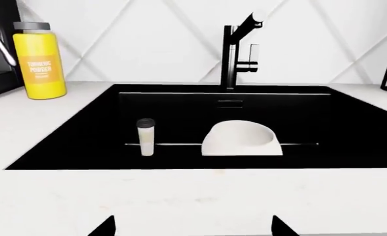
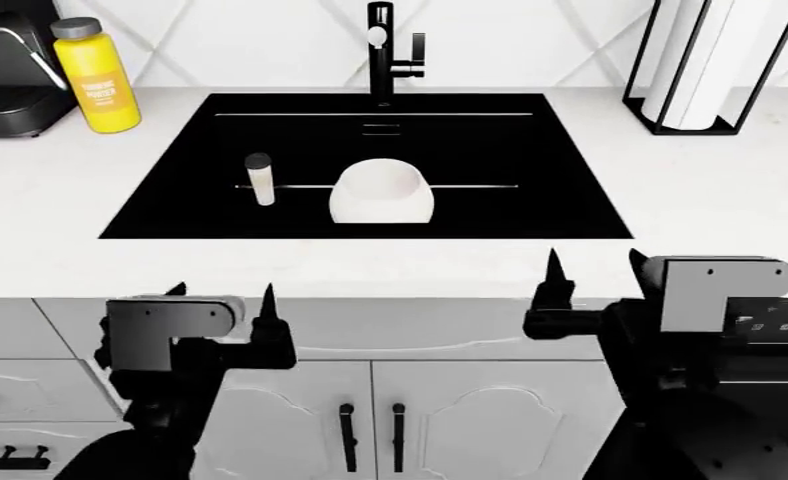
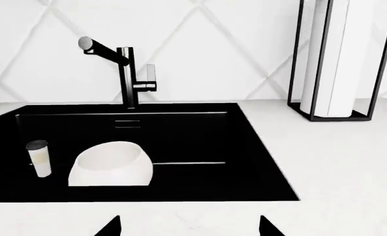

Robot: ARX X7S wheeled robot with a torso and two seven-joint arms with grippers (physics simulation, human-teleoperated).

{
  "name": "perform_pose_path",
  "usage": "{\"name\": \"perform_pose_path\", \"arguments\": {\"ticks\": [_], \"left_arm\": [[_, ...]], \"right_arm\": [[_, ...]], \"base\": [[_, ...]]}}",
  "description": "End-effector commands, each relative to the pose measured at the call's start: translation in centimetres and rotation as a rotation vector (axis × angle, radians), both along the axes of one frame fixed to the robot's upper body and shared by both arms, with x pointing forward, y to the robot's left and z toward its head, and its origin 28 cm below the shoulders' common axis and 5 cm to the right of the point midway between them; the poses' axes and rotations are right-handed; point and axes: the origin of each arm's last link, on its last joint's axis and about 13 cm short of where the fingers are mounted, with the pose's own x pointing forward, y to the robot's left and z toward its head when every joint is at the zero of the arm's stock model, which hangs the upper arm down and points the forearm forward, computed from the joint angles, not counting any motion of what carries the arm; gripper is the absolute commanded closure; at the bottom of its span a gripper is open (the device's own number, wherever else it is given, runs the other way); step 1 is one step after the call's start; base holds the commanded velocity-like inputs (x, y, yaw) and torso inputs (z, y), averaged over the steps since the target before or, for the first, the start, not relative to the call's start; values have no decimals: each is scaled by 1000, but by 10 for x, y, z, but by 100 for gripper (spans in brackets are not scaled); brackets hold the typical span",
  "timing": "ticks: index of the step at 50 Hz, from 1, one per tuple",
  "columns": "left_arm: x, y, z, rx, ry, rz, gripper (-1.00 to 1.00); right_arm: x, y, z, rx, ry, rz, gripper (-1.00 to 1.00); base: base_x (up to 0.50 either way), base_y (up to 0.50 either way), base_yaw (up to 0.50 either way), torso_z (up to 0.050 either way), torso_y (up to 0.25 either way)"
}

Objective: Pick the cup and bowl from the sink and place them on the counter for drying.

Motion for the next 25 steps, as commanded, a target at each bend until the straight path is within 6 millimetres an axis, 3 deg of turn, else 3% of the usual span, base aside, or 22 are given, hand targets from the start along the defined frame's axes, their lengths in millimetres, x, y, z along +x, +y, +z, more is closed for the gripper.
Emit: {"name": "perform_pose_path", "arguments": {"ticks": [1, 5, 13, 17, 25], "left_arm": [[6, 12, 60, 53, 32, -48, -100], [13, 16, 92, 72, 22, -70, -100], [34, 26, 136, 75, 48, -67, -100], [46, 26, 148, 80, 61, -92, -100], [58, 27, 169, 120, 70, -111, -100]], "right_arm": [[0, -15, 79, -21, -18, 68, -100], [16, -20, 107, -31, -13, 101, -100], [39, -26, 149, 15, 20, 132, -100], [50, -25, 154, -33, 44, 151, -100], [52, -28, 151, -8, 37, 140, -100]], "base": [[0, 0, 0, 0, 0], [0, 0, 0, 0, 0], [0, 0, 0, 0, 0], [0, 0, 0, 0, 0], [0, 0, 0, 0, 0]]}}
